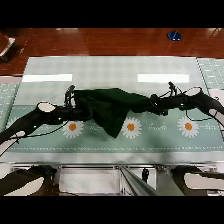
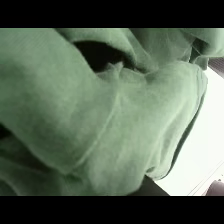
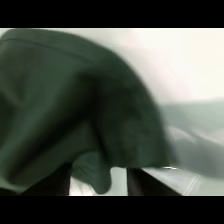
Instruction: Fold the shirts.
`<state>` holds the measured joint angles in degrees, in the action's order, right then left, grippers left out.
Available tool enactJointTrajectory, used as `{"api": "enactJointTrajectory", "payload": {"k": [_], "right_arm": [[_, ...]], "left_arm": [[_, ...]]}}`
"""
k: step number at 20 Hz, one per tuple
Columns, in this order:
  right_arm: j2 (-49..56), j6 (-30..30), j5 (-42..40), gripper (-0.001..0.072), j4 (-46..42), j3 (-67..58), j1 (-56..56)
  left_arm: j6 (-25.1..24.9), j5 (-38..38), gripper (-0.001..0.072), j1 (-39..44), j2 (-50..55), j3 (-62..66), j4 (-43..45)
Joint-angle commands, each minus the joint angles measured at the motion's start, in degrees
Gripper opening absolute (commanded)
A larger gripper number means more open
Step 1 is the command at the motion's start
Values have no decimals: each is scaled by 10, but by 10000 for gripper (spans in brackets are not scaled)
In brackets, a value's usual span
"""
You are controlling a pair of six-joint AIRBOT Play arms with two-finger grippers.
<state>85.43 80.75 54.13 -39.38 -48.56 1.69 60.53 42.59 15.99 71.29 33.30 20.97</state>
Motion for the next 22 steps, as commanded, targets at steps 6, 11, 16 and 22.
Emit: {"api": "enactJointTrajectory", "payload": {"k": [6, 11, 16, 22], "right_arm": [[-7, -28, 64, 21, -4, -196, -37], [-99, 1, 104, 20, -45, -432, -1], [-225, 9, 133, 20, -140, -591, 42], [-415, 35, 215, 21, -335, -596, 65]], "left_arm": [[-24, 106, 27, -101, -51, 75, 0], [7, 146, 27, -213, -160, 205, 0], [24, 182, 27, -321, -249, 370, 0], [24, 232, 27, -444, -341, 487, 30]]}}
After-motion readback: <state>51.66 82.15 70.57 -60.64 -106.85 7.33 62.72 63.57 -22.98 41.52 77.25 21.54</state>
